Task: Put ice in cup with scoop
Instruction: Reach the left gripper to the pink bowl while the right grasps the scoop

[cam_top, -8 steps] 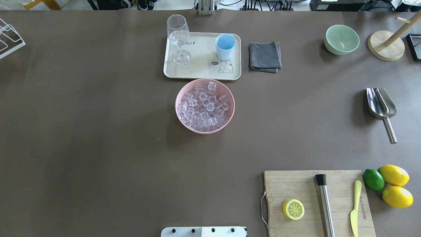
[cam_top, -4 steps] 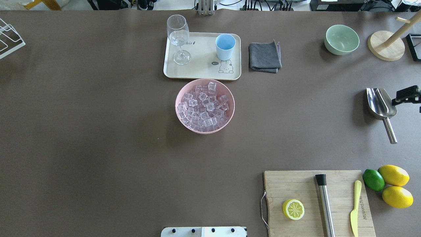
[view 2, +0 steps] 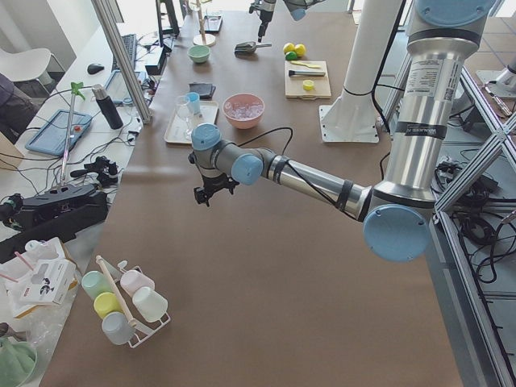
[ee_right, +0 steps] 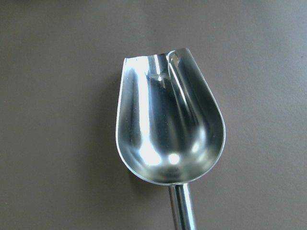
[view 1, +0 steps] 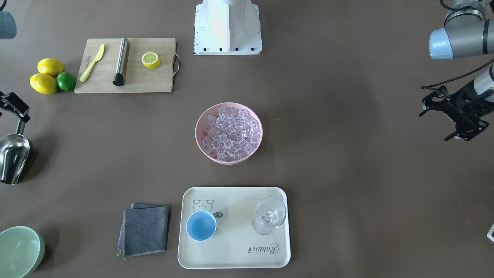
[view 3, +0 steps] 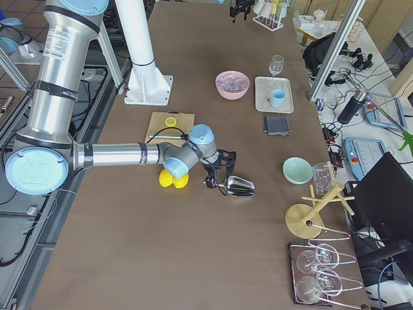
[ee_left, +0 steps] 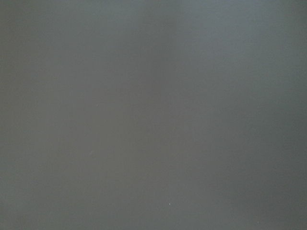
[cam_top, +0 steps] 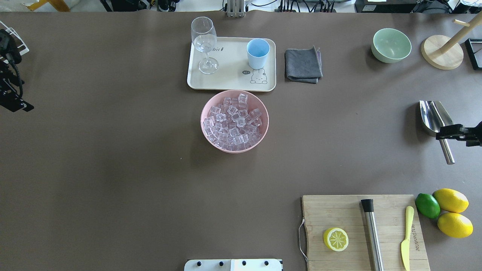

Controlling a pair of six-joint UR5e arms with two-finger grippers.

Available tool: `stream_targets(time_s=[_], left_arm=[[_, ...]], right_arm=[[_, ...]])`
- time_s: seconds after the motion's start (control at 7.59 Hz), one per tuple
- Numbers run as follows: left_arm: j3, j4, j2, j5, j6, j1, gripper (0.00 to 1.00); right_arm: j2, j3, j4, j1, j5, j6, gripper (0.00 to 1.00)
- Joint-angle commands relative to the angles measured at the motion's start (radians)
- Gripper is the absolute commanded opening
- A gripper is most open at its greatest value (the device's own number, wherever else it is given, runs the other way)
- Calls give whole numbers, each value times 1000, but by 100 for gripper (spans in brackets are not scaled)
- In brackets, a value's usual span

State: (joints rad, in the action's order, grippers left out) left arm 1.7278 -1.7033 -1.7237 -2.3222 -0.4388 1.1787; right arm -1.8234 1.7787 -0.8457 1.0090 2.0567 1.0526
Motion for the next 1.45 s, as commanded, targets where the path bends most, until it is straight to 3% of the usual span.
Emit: stream_targets(time_s=[0.0,0.26,0.53,0.79,0.92,1.05,1.32], left_arm=[[7,-24,-79,17,-147,-79,99],[-4,-268,-93,17,-100,-176,99],[-19,-376,-161,35,20,-305,99],[-78,-406,-226,73,25,-340,99],[-120,-404,-264,72,26,-359,99],[-185,-404,-318,69,37,-373,99],[-276,-404,-397,67,38,-395,99]], right_arm=[[-34,-13,28,-70,-62,0,100],[-34,-22,28,-99,-70,1,94],[-31,-41,28,-121,-95,0,85],[-30,-45,30,-132,-95,4,75],[-31,-54,62,-133,-95,6,53],[-39,-89,135,-135,-90,1,1],[-46,-96,157,-133,-78,-17,0]])
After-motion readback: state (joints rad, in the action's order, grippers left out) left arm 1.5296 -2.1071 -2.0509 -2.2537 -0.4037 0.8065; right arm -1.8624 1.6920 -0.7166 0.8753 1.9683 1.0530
